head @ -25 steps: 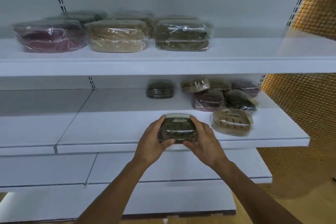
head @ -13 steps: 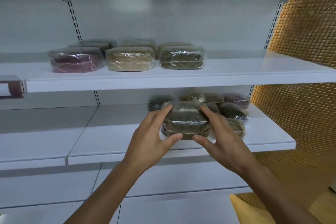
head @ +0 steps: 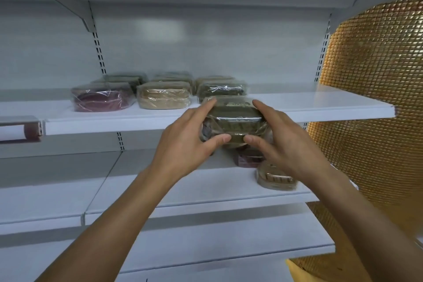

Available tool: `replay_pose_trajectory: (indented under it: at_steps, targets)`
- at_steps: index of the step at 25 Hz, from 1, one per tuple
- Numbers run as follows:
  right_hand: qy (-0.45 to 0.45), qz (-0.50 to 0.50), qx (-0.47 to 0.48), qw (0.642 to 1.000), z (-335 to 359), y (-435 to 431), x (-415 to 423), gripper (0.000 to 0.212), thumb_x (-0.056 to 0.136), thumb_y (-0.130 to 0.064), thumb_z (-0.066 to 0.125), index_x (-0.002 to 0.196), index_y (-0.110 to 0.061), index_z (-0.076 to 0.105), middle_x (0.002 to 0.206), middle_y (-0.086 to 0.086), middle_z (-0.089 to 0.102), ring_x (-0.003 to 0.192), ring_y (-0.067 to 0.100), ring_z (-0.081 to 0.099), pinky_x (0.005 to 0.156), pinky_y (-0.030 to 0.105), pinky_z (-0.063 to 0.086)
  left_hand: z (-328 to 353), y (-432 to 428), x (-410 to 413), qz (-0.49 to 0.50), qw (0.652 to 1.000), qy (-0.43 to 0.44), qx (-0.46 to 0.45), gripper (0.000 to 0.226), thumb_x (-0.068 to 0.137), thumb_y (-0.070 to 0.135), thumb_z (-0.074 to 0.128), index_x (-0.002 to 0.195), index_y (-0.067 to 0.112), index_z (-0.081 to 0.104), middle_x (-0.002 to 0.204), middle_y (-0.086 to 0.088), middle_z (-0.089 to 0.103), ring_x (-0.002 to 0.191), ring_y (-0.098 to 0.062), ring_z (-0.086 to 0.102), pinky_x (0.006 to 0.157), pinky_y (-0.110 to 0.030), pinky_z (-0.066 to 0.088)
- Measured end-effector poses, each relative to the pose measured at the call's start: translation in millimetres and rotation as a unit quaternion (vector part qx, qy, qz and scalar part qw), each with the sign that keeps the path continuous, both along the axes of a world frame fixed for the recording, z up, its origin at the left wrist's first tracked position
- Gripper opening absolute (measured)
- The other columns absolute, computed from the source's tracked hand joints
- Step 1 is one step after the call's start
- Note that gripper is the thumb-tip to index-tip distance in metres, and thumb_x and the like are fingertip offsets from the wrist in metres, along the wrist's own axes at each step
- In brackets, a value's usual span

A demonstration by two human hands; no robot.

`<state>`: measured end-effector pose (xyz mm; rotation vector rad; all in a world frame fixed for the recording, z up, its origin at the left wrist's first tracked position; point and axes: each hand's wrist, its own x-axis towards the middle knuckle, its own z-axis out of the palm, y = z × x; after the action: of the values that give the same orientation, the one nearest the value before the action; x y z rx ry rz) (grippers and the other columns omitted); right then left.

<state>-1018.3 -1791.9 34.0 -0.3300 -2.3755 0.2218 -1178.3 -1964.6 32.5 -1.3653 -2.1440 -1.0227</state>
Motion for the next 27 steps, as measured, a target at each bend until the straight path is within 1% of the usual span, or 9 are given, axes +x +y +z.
replay_pose_trajectory:
  at_steps: [5,8,10,12,14,18,22,25,27]
  targets:
    - [-0.029,-0.032,0.019,0.999,11.7,24.0,-29.9,0.071,0.092,-0.057,0.054,0.150,-0.039,0.019,0.145,0.004,0.044,0.127,0.023,0.046,0.097,0.040,0.045,9.2,26.0,-26.0,0.026,0.999,0.020,-0.032,0.076,0.085,0.062,0.063,0.150,0.040,0.031,0.142,0.007,0.051,0.130,-0.017,0.046,0.098,-0.033,0.041]
    - [-0.032,-0.042,0.012,0.999,14.4,37.2,-51.7,0.073,0.089,-0.058,0.056,0.150,-0.037,0.022,0.147,0.005,0.037,0.131,0.024,0.041,0.098,0.044,0.047,8.2,42.0,-43.1,0.047,0.998,0.032,-0.031,0.076,0.085,0.061,0.063,0.150,0.036,0.033,0.141,0.004,0.049,0.131,-0.021,0.043,0.098,-0.038,0.045]
    - [-0.016,-0.035,0.006,0.999,17.0,44.8,-64.9,0.073,0.089,-0.056,0.059,0.150,-0.031,0.028,0.150,0.004,0.031,0.134,0.023,0.038,0.100,0.044,0.046,11.8,50.8,-55.4,0.067,0.996,0.048,-0.024,0.075,0.084,0.061,0.063,0.148,0.032,0.038,0.139,-0.001,0.047,0.131,-0.024,0.041,0.100,-0.040,0.044]
    - [-0.013,-0.024,0.015,1.000,22.0,53.9,-76.3,0.072,0.090,-0.054,0.060,0.150,-0.025,0.031,0.150,0.000,0.032,0.135,0.021,0.037,0.103,0.041,0.044,16.9,59.2,-65.4,0.096,0.992,0.084,-0.025,0.073,0.082,0.063,0.063,0.144,0.029,0.044,0.136,-0.005,0.050,0.128,-0.028,0.043,0.102,-0.043,0.042]
    - [-0.024,-0.016,0.014,0.999,27.6,63.6,-88.0,0.071,0.091,-0.053,0.059,0.150,-0.024,0.032,0.150,-0.002,0.035,0.134,0.020,0.039,0.103,0.038,0.041,21.3,67.9,-73.4,0.113,0.987,0.109,-0.032,0.071,0.083,0.061,0.064,0.142,0.025,0.048,0.133,-0.005,0.052,0.126,-0.028,0.043,0.103,-0.044,0.040]
    - [-0.041,-0.013,-0.025,0.999,29.5,78.6,-115.8,0.071,0.092,-0.051,0.058,0.150,-0.025,0.027,0.153,-0.002,0.034,0.131,0.022,0.045,0.099,0.039,0.042,26.5,81.6,-88.3,0.128,0.983,0.124,-0.038,0.067,0.084,0.048,0.070,0.143,0.025,0.047,0.132,-0.004,0.054,0.124,-0.029,0.043,0.102,-0.041,0.034]
    - [-0.035,-0.020,-0.065,0.997,27.4,85.6,-134.4,0.076,0.091,-0.054,0.059,0.152,-0.027,0.022,0.155,-0.003,0.032,0.135,0.024,0.041,0.099,0.043,0.041,22.6,84.3,-95.5,0.132,0.979,0.149,-0.039,0.060,0.084,0.028,0.071,0.140,0.023,0.050,0.128,-0.005,0.056,0.119,-0.030,0.046,0.096,-0.044,0.039]
    - [-0.025,-0.034,-0.079,0.996,24.1,85.2,-135.2,0.084,0.089,-0.056,0.061,0.154,-0.026,0.017,0.156,0.001,0.029,0.140,0.026,0.032,0.103,0.046,0.038,11.7,79.6,-91.7,0.109,0.980,0.165,0.015,0.052,0.086,0.018,0.066,0.137,0.018,0.054,0.127,-0.007,0.057,0.117,-0.031,0.049,0.096,-0.047,0.044]
    - [0.001,-0.030,-0.070,0.997,19.5,81.2,-127.5,0.083,0.090,-0.053,0.061,0.154,-0.025,0.017,0.155,0.003,0.028,0.140,0.025,0.027,0.102,0.044,0.038,3.9,71.5,-84.5,0.099,0.979,0.171,0.056,0.049,0.089,0.013,0.063,0.137,0.016,0.055,0.129,-0.008,0.055,0.118,-0.029,0.048,0.097,-0.041,0.044]
